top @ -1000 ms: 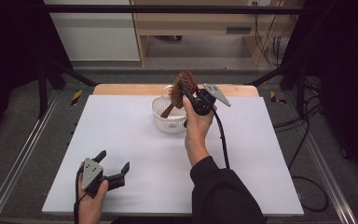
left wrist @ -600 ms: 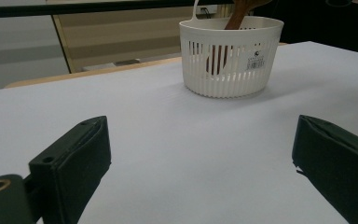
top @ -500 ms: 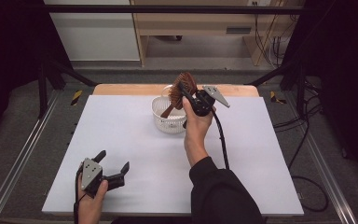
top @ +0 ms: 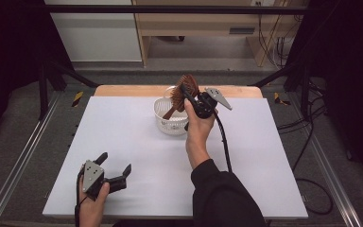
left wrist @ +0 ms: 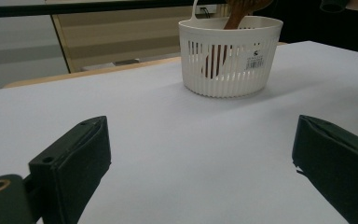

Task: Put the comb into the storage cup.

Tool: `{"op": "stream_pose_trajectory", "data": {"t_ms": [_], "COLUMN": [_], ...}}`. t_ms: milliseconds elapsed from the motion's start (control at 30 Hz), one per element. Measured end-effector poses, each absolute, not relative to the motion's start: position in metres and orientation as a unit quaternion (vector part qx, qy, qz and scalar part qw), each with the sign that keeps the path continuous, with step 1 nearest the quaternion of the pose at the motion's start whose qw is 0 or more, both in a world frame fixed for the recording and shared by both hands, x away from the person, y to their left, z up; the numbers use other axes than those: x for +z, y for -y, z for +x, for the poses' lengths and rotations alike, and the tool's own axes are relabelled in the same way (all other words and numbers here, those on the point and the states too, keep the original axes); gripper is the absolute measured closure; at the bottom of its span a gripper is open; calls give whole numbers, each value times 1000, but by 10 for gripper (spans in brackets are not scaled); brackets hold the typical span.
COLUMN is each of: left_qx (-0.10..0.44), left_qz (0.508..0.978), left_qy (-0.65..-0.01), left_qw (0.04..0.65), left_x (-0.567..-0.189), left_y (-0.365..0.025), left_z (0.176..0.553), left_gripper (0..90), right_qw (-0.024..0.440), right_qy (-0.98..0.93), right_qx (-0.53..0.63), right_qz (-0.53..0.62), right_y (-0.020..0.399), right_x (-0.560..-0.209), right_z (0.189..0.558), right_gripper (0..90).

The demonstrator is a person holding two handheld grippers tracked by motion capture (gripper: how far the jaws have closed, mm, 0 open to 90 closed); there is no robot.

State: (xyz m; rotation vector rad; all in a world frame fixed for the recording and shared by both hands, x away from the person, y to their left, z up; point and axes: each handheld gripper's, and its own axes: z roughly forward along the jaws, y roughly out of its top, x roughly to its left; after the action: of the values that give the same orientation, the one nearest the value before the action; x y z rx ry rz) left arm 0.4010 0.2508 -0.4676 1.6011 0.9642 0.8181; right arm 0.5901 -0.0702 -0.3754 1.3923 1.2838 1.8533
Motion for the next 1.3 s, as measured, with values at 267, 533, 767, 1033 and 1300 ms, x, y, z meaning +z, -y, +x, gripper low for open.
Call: {"op": "stream_pose_trajectory", "data": {"t_ms": [267, 533, 767, 1033, 1300], "left_qx": [340, 340, 340, 339, 340], "left_qz": [670, 670, 670, 670, 670], "left_qy": [-403, -402, -402, -402, -401], "left_qw": [523, 523, 524, 525, 525], "left_x": [-468, -468, -468, -468, -468], "left_y": [-251, -251, -250, -251, -250], "left_z": [401, 401, 401, 401, 401], "left_gripper": [43, 43, 43, 42, 42], "right_qw": [240, 238, 236, 235, 234], "right_qy": [-463, -467, -466, -468, -470], "right_qx": [677, 676, 676, 676, 673], "right_qz": [519, 518, 519, 519, 520], "right_y": [68, 64, 62, 58, 57], "right_x": [-382, -386, -387, -390, -394], "right_z": [596, 597, 597, 597, 597], "right_gripper": [503, 503, 502, 502, 501]}}
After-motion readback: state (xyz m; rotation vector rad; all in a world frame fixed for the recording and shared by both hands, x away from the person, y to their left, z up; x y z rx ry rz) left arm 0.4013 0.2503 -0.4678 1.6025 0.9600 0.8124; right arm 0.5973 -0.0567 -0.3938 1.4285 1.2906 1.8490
